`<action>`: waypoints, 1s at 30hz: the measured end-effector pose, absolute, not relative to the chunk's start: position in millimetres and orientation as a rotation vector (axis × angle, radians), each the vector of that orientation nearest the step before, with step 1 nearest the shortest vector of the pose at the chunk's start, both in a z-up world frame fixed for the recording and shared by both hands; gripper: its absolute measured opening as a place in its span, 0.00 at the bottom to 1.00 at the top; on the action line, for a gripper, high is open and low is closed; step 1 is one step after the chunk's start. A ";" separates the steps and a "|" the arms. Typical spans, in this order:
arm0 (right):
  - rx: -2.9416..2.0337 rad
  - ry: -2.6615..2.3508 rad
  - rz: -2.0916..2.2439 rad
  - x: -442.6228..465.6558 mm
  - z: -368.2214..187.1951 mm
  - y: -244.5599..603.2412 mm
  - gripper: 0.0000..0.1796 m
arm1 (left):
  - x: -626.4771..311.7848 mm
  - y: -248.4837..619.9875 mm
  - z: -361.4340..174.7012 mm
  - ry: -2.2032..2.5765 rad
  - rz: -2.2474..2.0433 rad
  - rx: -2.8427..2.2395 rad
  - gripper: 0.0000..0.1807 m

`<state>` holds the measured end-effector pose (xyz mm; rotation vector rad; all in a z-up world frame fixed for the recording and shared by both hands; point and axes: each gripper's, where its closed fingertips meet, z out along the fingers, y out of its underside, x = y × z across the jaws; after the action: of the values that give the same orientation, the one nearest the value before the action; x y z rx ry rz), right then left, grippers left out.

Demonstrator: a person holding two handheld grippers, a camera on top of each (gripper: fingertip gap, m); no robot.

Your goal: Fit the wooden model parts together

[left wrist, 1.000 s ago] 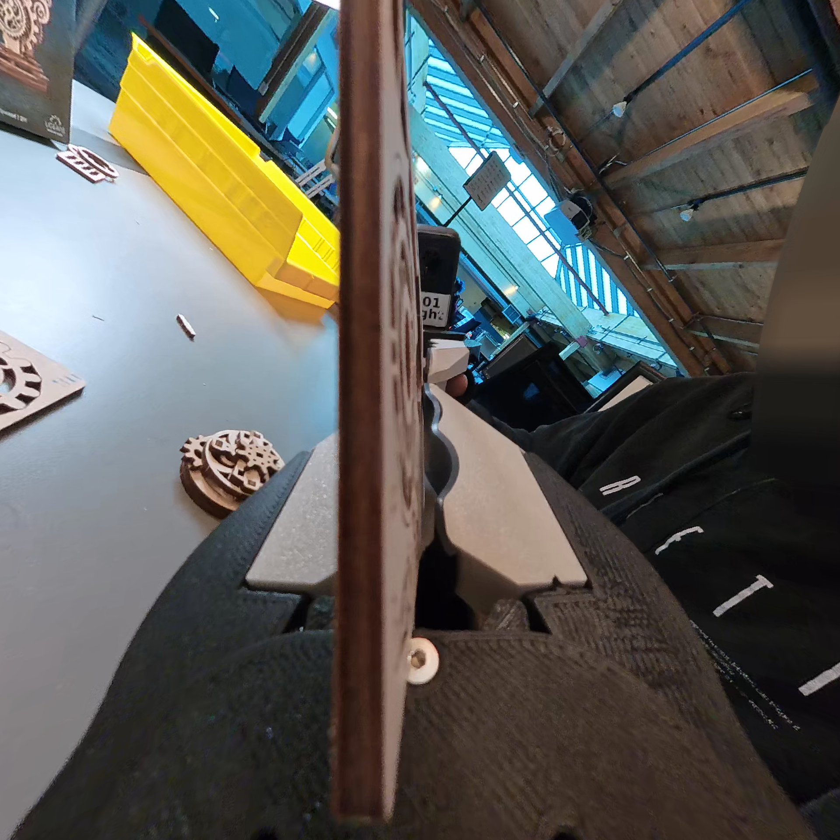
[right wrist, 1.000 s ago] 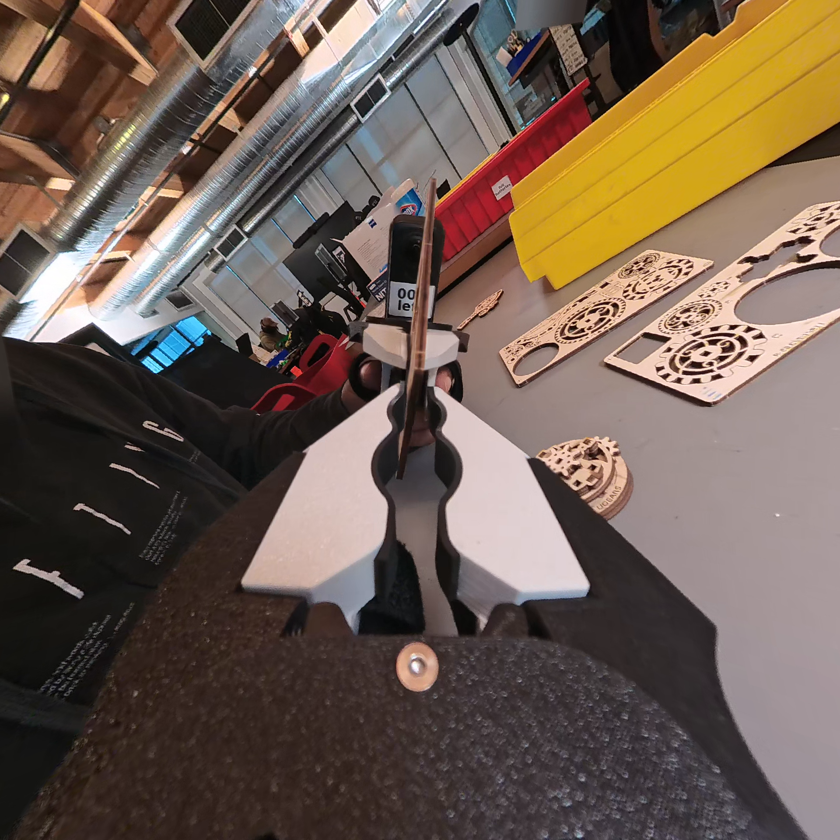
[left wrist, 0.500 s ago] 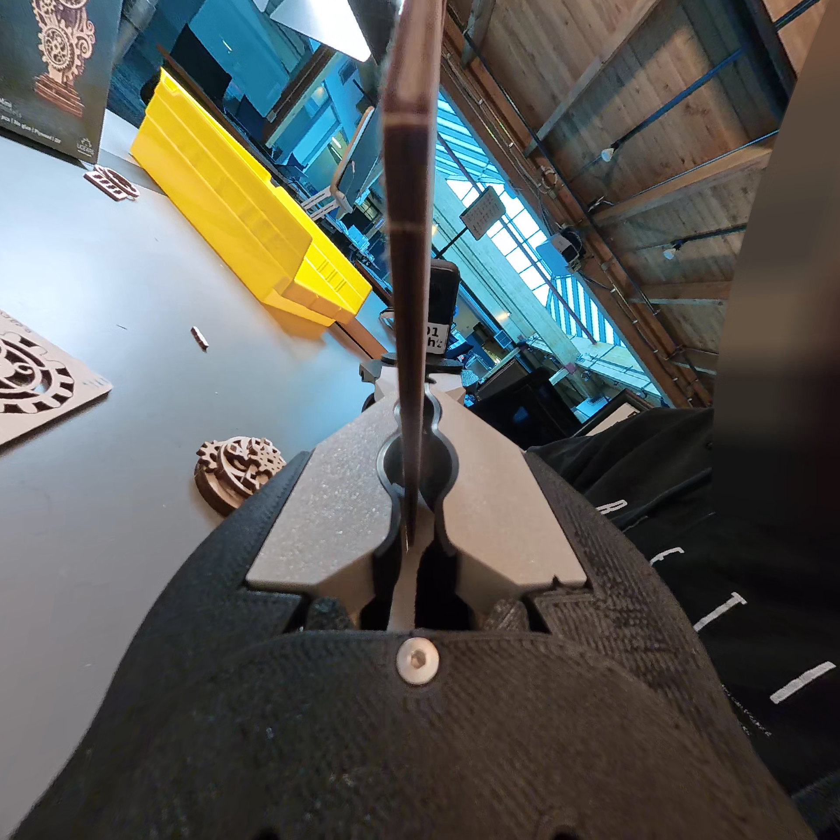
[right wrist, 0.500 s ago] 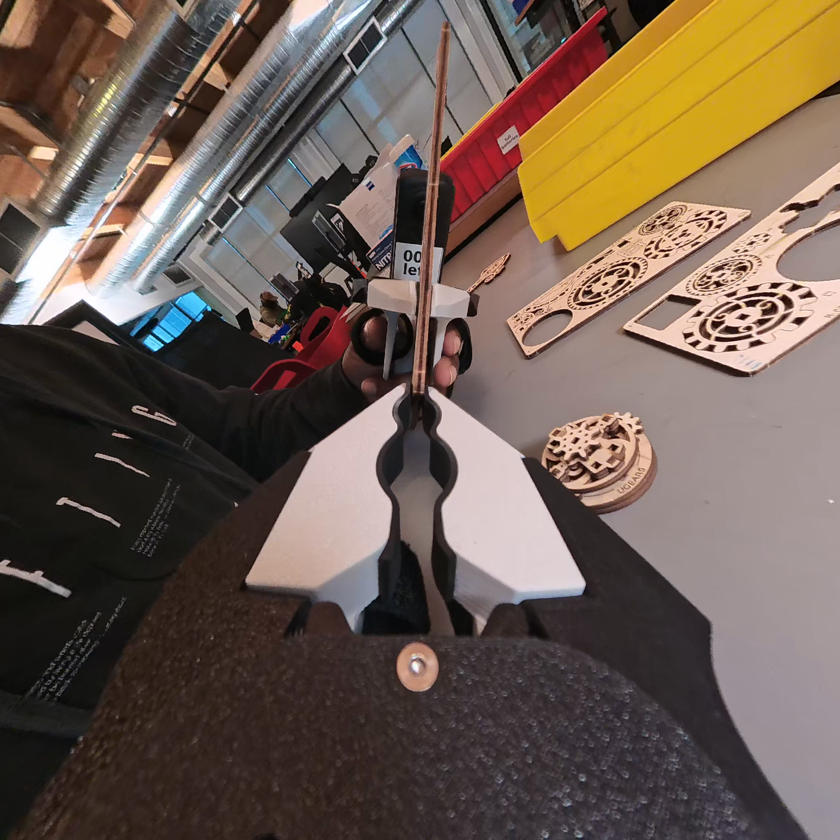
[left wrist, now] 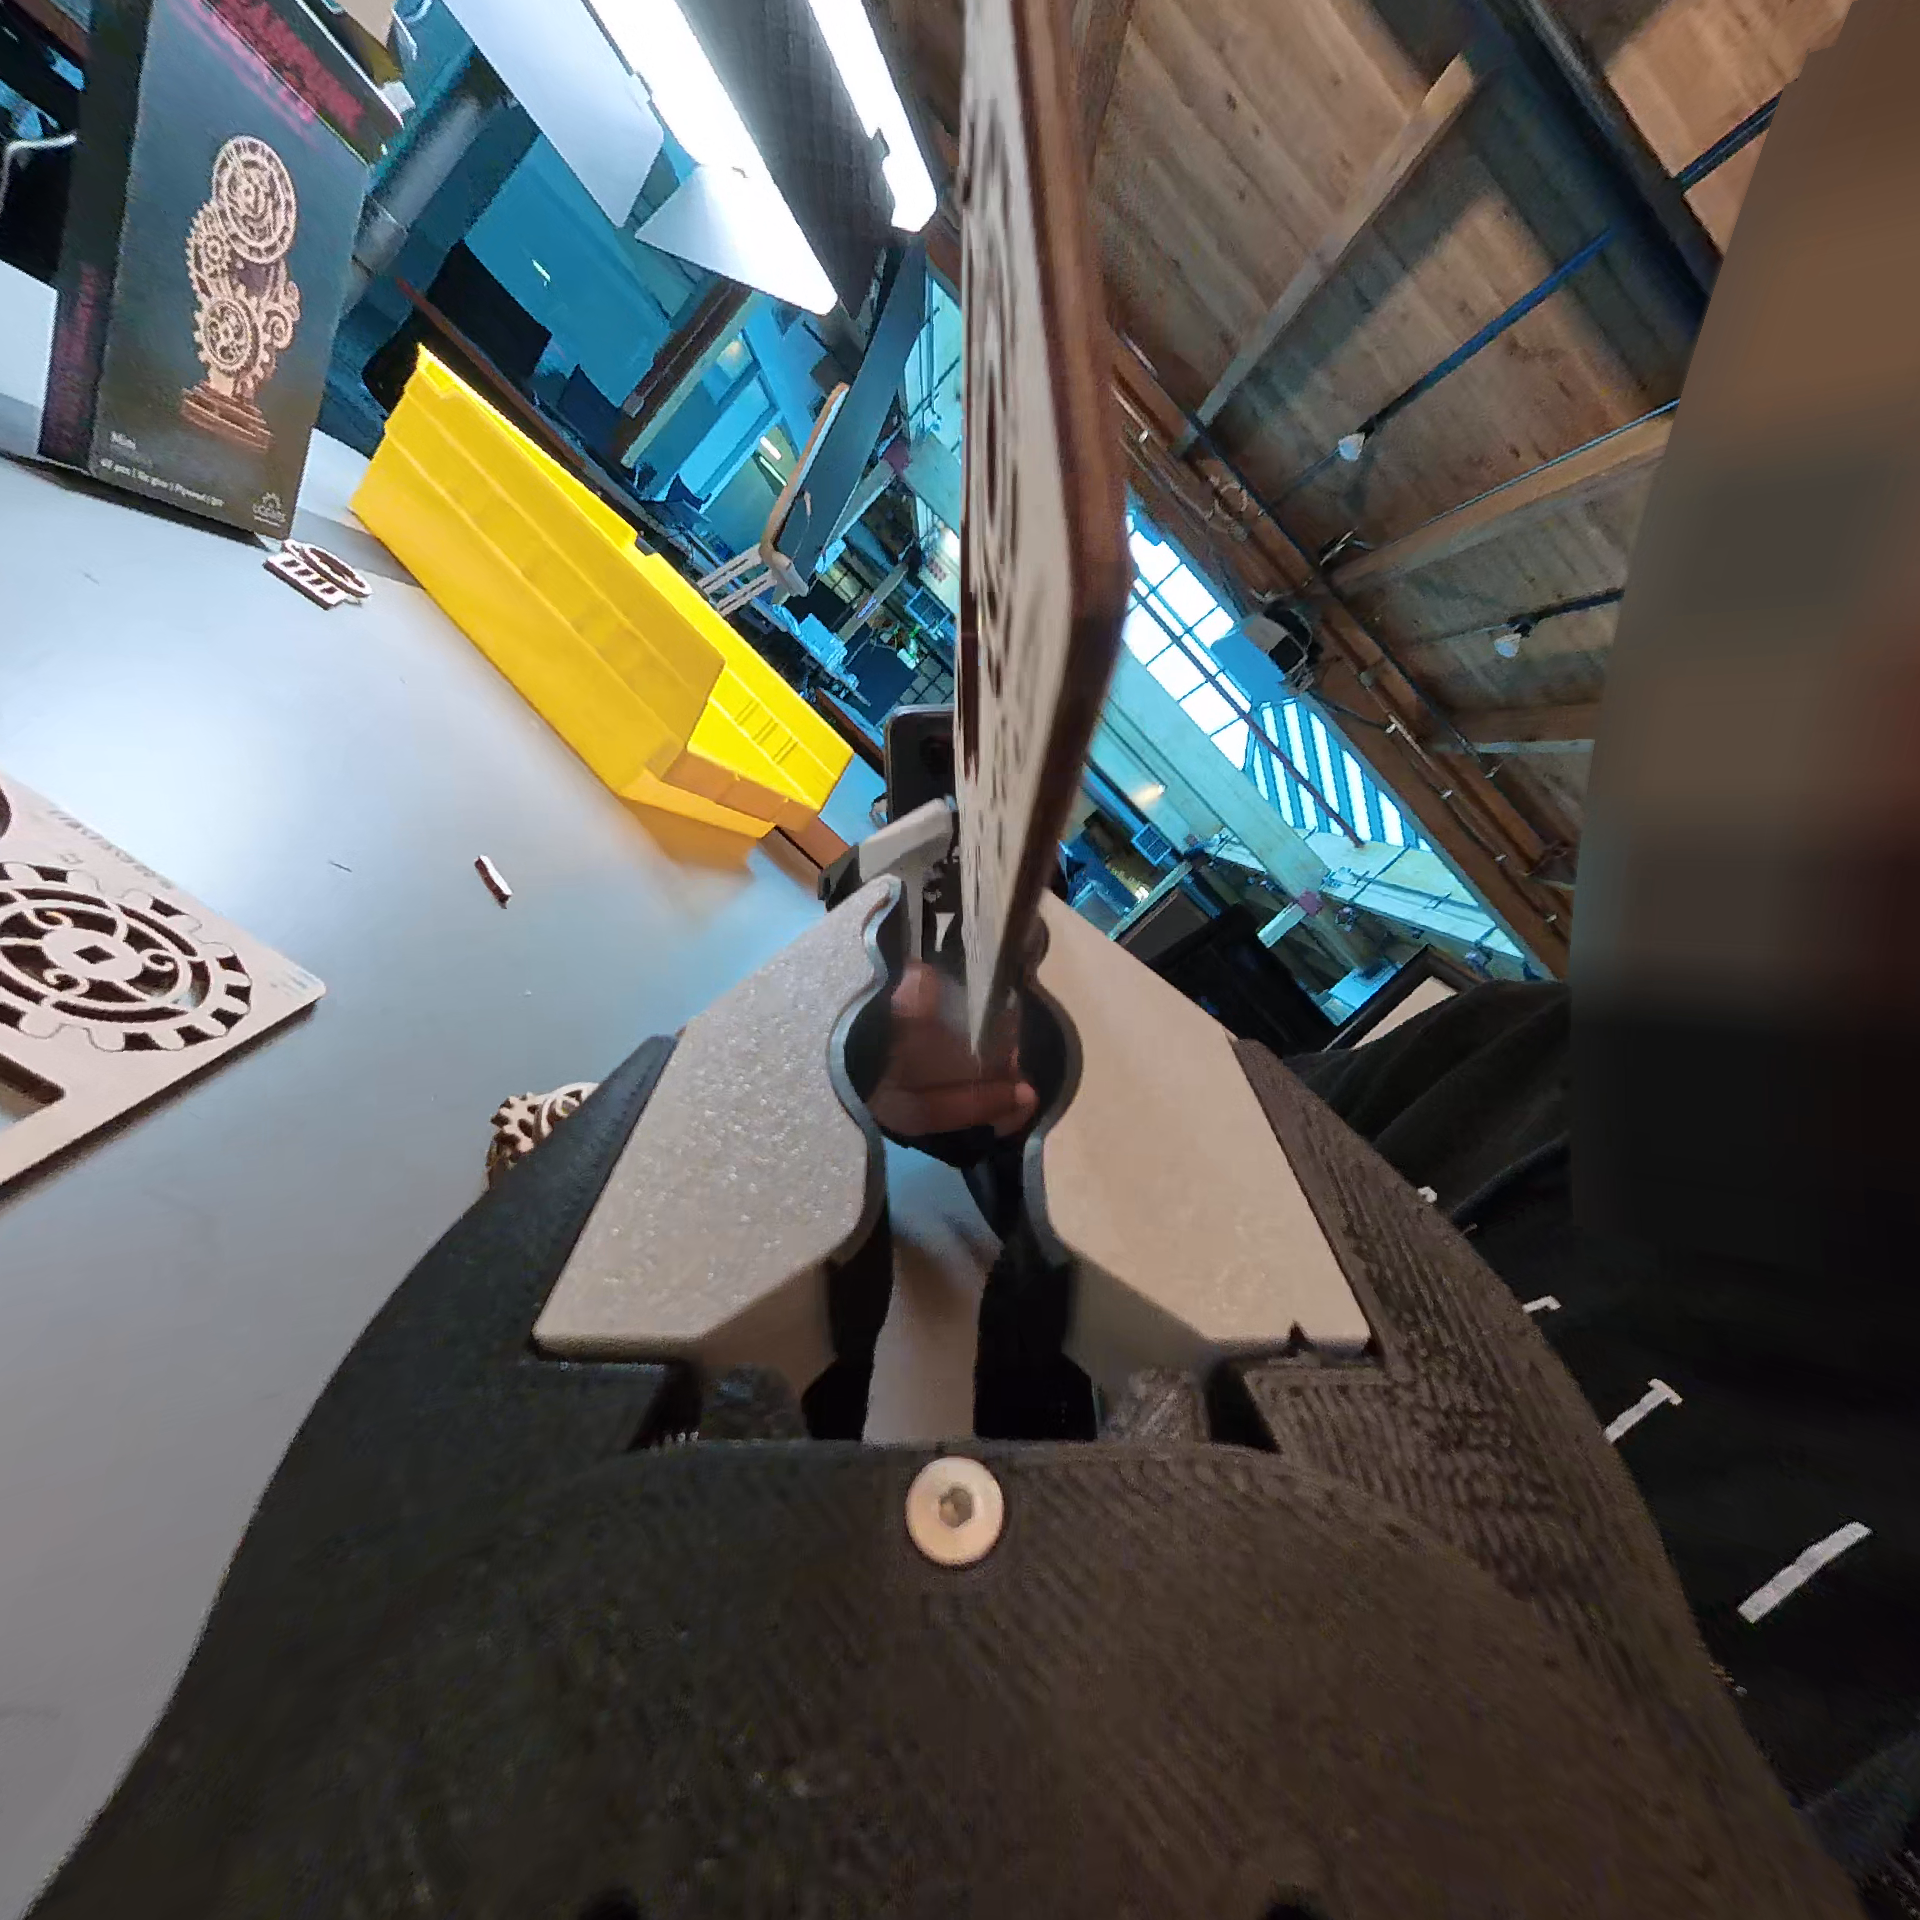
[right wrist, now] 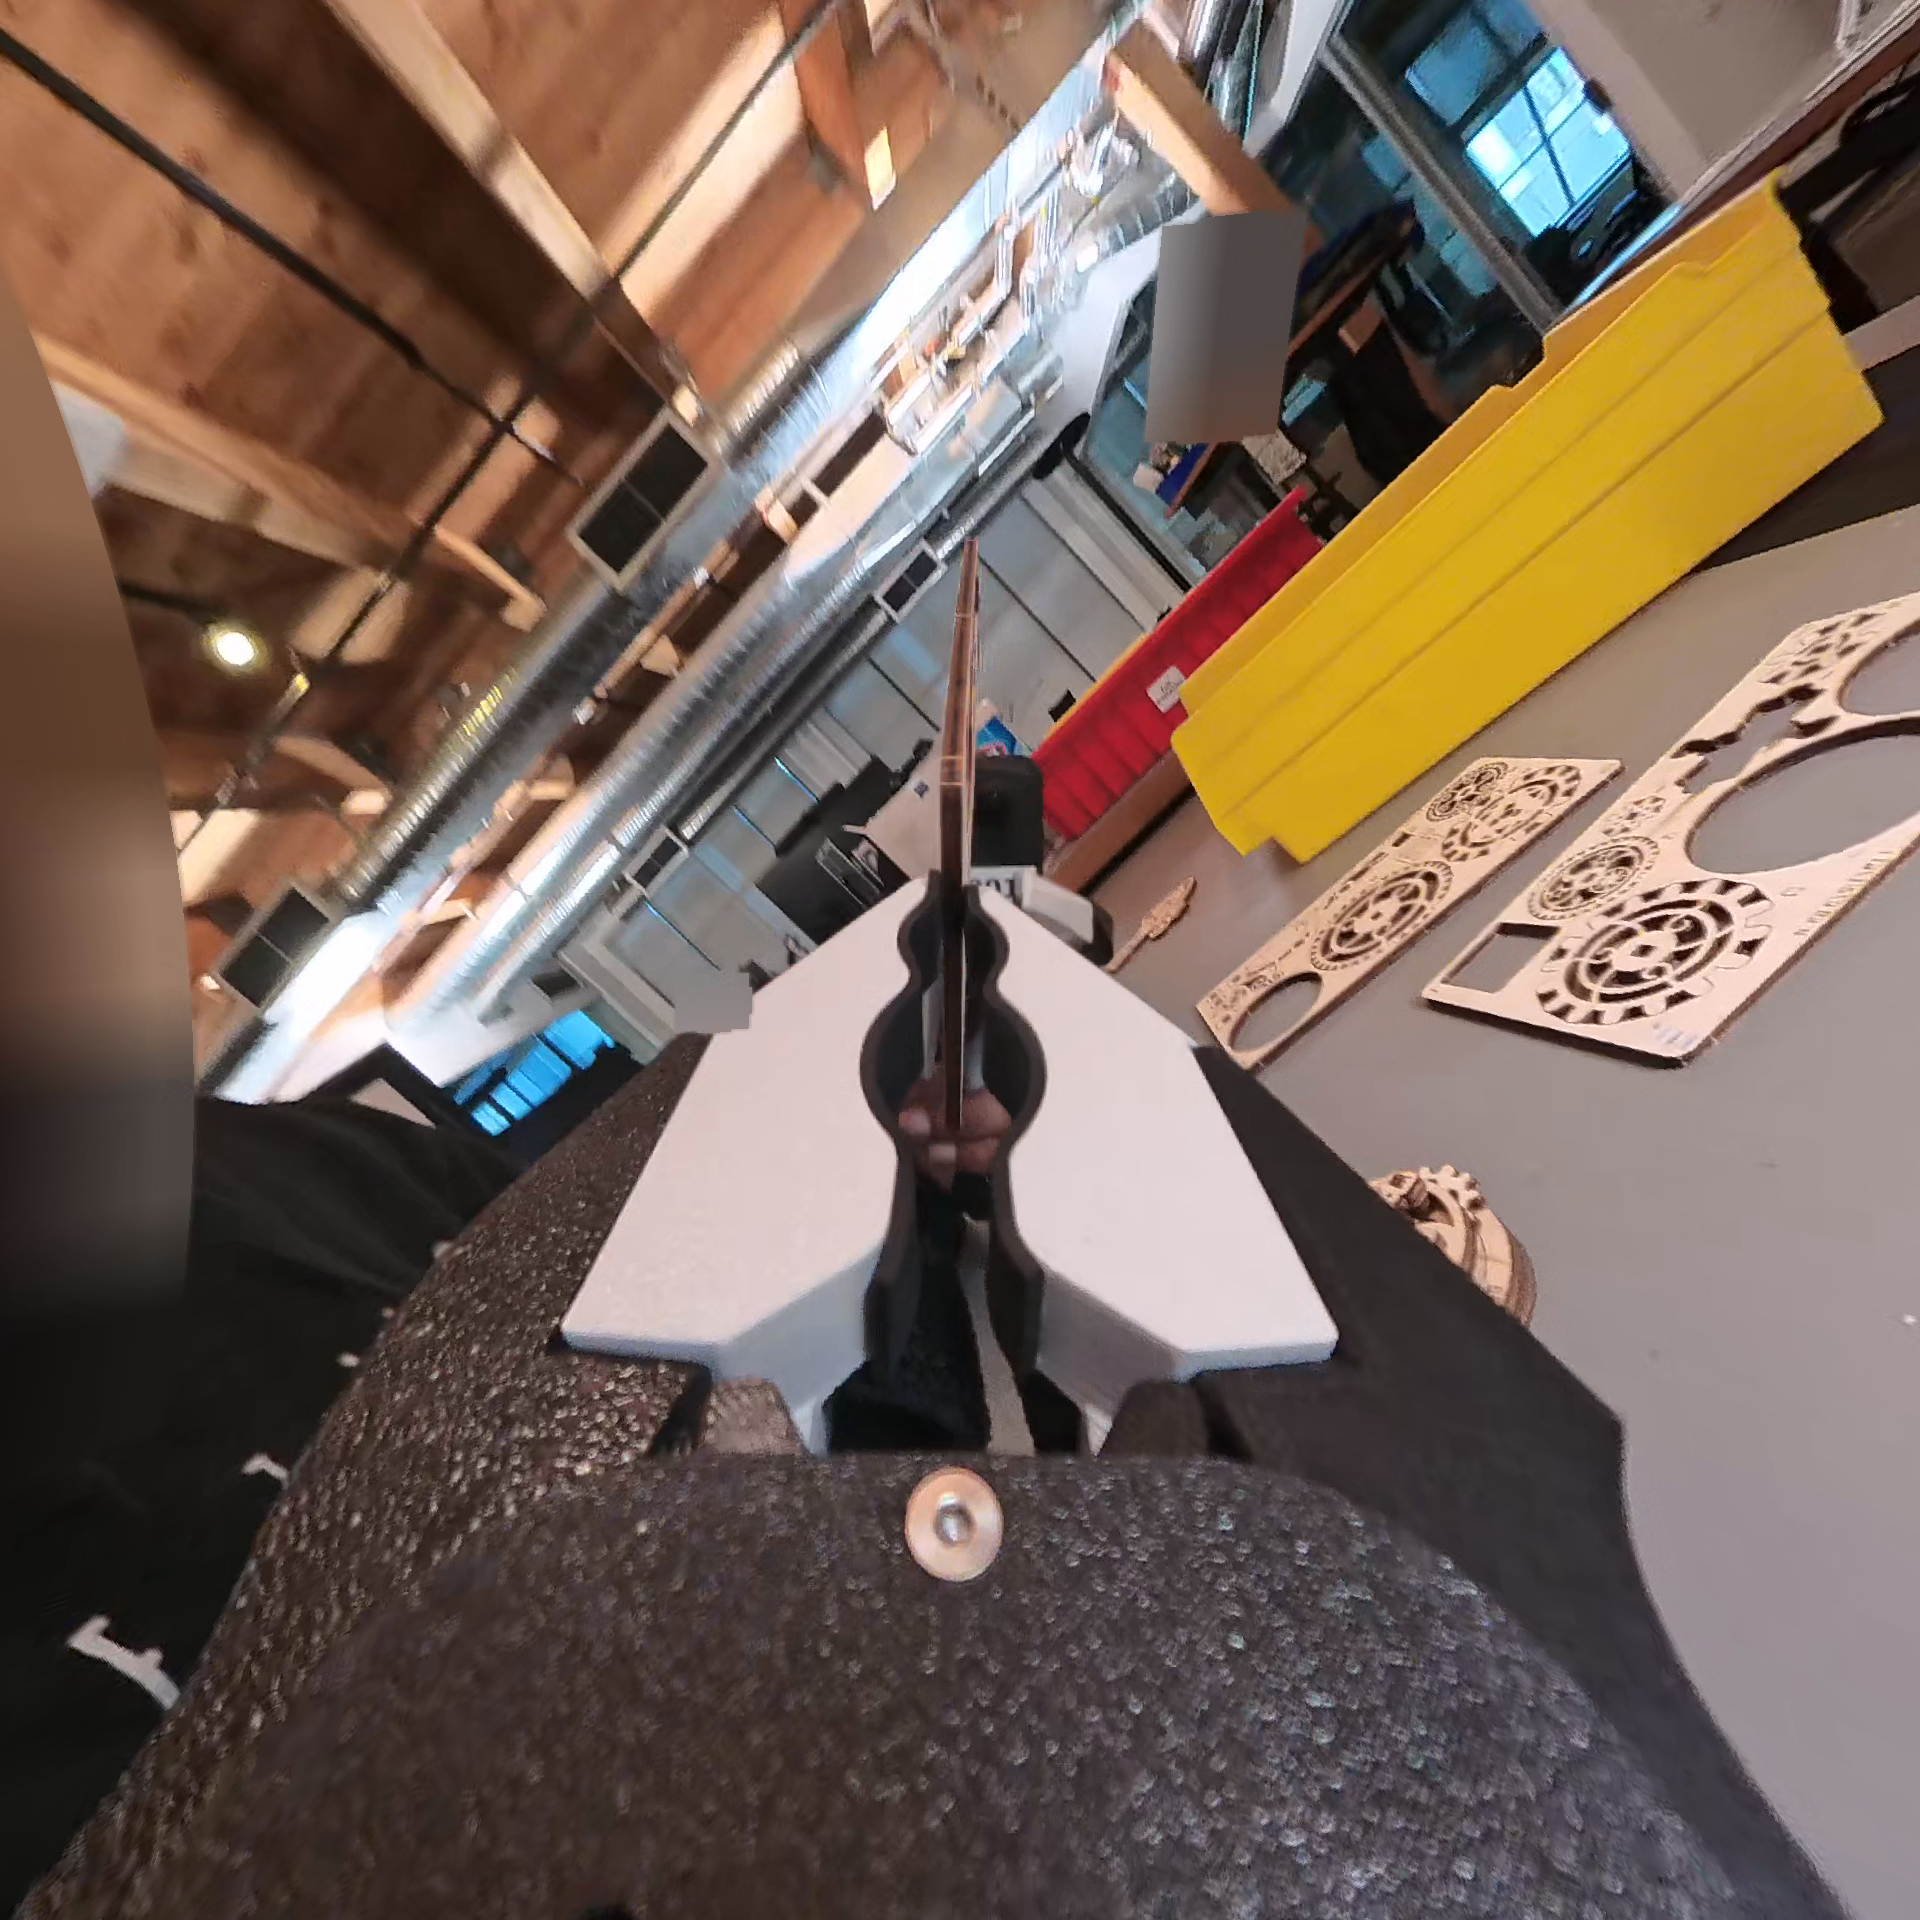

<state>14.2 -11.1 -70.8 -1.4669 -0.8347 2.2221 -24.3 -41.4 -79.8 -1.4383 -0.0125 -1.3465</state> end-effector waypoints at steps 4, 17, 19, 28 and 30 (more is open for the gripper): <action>-1.487 -0.779 2.239 15.2 -71.7 -4.8 0.00 | -16.9 -40.8 -83.1 0.019 -1.320 -1.466 0.03; -1.545 -1.141 2.092 9.4 -99.8 -40.3 0.01 | -33.3 -43.2 -74.5 -0.027 -1.260 -1.425 0.00; -1.538 -1.156 2.081 9.9 -100.2 -40.5 0.01 | -32.7 -43.4 -75.0 -0.025 -1.266 -1.433 0.00; -1.533 -1.170 2.059 12.1 -101.3 -38.4 0.01 | -25.9 -43.3 -81.0 -0.012 -1.287 -1.475 0.00; -1.531 -1.168 2.067 12.4 -100.4 -39.4 0.01 | -26.0 -43.3 -80.4 -0.016 -1.293 -1.468 0.00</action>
<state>12.4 -39.4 -100.4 -1.5305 -1.1679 2.0667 -26.0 -43.3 -80.4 -1.4678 -0.0158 -1.2930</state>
